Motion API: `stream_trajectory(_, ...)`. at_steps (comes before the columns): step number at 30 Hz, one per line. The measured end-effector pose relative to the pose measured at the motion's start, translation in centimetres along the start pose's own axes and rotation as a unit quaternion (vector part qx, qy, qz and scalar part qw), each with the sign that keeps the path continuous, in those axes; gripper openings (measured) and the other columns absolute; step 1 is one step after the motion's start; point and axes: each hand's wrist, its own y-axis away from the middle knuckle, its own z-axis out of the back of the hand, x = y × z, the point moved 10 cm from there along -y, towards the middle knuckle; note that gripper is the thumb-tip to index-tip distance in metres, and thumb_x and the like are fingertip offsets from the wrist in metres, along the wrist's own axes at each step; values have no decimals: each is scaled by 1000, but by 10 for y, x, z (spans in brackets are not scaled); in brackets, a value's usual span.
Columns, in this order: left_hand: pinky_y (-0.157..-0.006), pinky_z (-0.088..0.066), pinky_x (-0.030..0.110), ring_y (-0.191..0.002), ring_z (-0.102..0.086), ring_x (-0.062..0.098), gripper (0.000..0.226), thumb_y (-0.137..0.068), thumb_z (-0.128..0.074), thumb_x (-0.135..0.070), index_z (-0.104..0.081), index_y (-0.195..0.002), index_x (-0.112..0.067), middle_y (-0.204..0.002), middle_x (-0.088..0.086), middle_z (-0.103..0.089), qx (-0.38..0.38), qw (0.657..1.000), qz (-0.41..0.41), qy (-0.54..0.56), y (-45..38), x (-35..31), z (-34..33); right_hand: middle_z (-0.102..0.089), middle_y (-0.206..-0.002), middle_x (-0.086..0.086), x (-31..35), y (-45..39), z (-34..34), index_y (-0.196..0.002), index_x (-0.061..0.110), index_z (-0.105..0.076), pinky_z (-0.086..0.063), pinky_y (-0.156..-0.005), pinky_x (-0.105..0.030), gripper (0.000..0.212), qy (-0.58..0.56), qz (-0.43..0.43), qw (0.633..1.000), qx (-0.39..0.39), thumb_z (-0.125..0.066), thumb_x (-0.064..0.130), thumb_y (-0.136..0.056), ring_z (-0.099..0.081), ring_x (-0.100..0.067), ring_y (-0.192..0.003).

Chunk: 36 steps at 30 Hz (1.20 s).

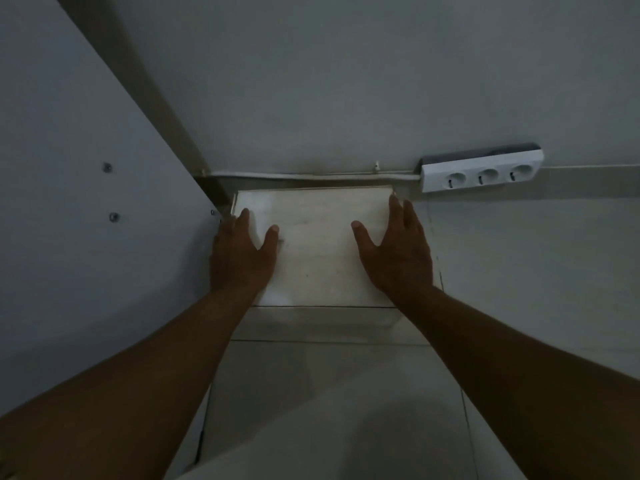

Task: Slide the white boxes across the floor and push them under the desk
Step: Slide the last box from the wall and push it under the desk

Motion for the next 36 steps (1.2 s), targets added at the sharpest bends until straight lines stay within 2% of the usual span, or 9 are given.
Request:
stream_trajectory(4,-112,-30,48,-143,-26,30,82,-88,-52,-63,-23,-153,-22,-158,8,-24,-14,1000,0,10,-13,6,-5,-11,-163,-9,-11,-4,-13,-155,27,-3,-27,-115,-51,97,-29,-29,999,17,-49,74,-84,-19,-31,-147)
stream_trajectory(7,-113,-28,48,-145,-22,29,99,-80,-51,-76,-11,-155,-27,-161,5,-18,26,999,40,19,-19,20,-18,-11,-163,-9,-14,-6,-23,-154,29,2,-33,-109,-52,102,-33,-34,998,43,-49,78,-81,-26,-34,-144)
stream_trajectory(10,-110,-30,51,-143,-26,33,106,-72,-44,-87,-7,-155,-31,-160,7,-21,37,998,53,-15,-22,28,-25,-28,-155,-11,-15,-7,-25,-155,29,0,-40,-97,-43,102,-24,-24,999,35,-51,77,-80,-43,-34,-132)
stream_trajectory(13,-107,-35,53,-139,-33,36,108,-66,-35,-95,-8,-154,-37,-157,10,-29,32,997,51,-39,-24,31,-26,-46,-139,-14,-17,-10,-24,-154,33,-2,-39,-87,-38,100,-6,-34,999,23,-47,81,-79,-53,-33,-117)
stream_trajectory(18,-107,-35,51,-138,-35,36,105,-68,-33,-93,-9,-153,-38,-155,12,-31,32,997,49,-41,-23,29,-26,-52,-129,-17,-17,-9,-24,-154,31,-3,-39,-81,-36,100,19,-32,999,18,-44,83,-79,-57,-34,-107)
stream_trajectory(23,-100,-41,47,-128,-45,38,101,-73,-35,-89,-14,-154,-34,-146,16,-41,13,997,36,-61,-5,21,-19,-49,-133,-17,-19,-3,-18,-155,27,-3,-41,-82,-35,99,43,-28,998,39,-43,81,-82,-56,-34,-109)
stream_trajectory(27,-101,-39,48,-127,-46,40,100,-72,-35,-90,-13,-153,-36,-146,16,-40,21,996,31,-83,9,8,-12,-48,-134,-17,-26,16,-1,-155,27,-3,-43,-85,-39,98,38,-45,997,50,-43,80,-82,-56,-35,-111)
stream_trajectory(32,-106,-34,50,-133,-40,42,102,-70,-34,-92,-11,-153,-39,-153,17,-33,48,994,21,-95,31,-32,13,-47,-137,-16,-24,37,55,-155,29,-3,-44,-92,-42,97,36,-93,994,47,-43,80,-82,-54,-36,-116)
stream_trajectory(36,-103,-37,49,-130,-43,42,101,-70,-34,-92,-14,-153,-38,-150,17,-38,47,992,11,-114,50,-81,53,-49,-135,-15,-8,47,120,-155,31,-4,-44,-91,-42,97,43,-120,991,37,-42,82,-81,-55,-36,-114)
